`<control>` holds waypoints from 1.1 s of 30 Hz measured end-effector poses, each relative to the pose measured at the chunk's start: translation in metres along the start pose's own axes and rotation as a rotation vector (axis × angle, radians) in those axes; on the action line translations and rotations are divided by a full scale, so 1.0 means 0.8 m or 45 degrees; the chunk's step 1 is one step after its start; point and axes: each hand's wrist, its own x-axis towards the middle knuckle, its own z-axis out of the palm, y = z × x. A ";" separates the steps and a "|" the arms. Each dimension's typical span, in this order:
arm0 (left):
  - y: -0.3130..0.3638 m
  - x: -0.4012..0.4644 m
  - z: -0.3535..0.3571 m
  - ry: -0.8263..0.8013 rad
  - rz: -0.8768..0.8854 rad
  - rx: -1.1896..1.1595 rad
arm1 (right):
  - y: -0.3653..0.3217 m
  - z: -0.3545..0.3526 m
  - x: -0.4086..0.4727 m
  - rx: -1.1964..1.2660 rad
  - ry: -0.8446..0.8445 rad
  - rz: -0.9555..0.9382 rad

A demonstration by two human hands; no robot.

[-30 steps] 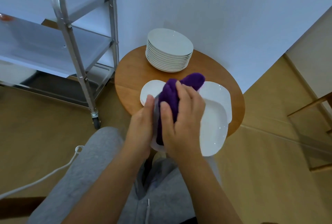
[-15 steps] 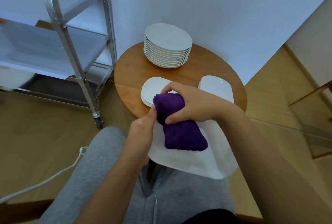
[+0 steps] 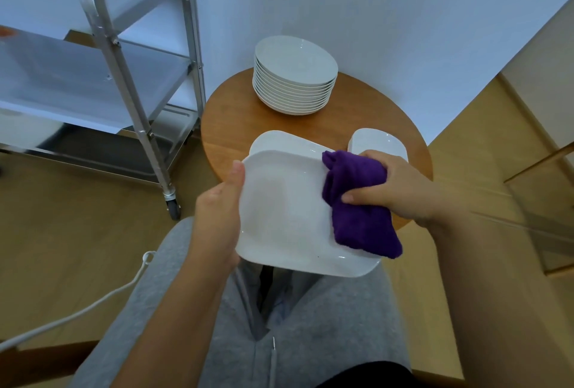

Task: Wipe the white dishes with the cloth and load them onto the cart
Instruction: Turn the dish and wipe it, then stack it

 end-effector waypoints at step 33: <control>0.020 0.033 0.040 -0.585 -0.108 0.145 | -0.026 0.047 0.012 0.817 0.857 -0.073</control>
